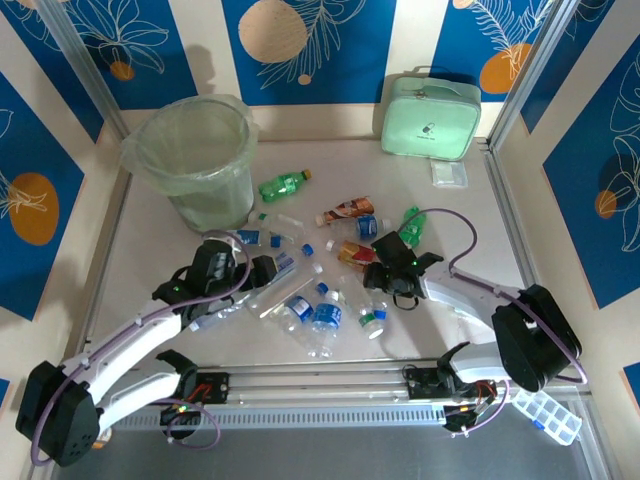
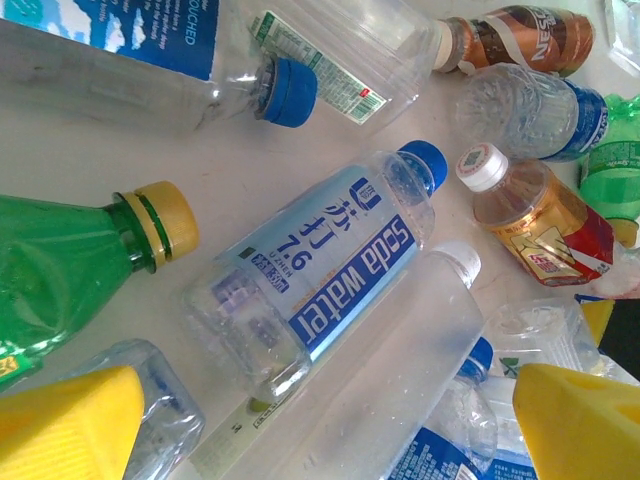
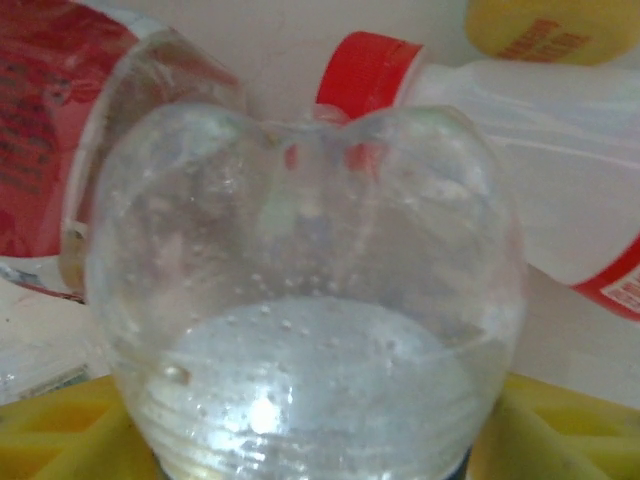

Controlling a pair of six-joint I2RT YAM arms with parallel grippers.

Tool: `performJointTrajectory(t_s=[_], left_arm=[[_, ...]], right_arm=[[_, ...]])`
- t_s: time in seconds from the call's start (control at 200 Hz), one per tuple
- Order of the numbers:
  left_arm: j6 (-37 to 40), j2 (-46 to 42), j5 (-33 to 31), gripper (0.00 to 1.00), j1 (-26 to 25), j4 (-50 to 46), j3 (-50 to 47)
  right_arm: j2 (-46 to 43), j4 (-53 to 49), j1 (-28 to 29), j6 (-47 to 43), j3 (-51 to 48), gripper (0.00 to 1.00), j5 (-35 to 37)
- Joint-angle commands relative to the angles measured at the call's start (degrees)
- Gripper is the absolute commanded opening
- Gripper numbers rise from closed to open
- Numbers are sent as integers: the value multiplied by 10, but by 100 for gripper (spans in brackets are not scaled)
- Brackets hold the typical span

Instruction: Put the plastic bottles in the bin

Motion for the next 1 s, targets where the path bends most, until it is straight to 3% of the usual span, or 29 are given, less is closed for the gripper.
performJointTrajectory(t_s=[0.0,0.105,0.355,0.615,0.75,0.89,0.995], left_arm=[[5,5,9,95,-10,21,-7],[6,3,6,95,-12,20,-6],[3,-2,-26,94,-14,11,-8],[-15,-79,-60,94,-14,-8,-30],[-11,-158,-92,95,-14,-26,-45],[-4,-266,-125,94,-14,-31,-76],[22,-323,-68,93,-14,39,-103]], right_arm=[[0,15,1,1,9,64,5],[-21,18,3,-1,1,57,14],[-92,15,28,-25,-6,52,54],[-217,17,144,-110,34,49,108],[-241,102,163,-129,70,49,39],[-173,142,153,-133,155,49,-19],[-120,149,151,-128,195,49,-60]])
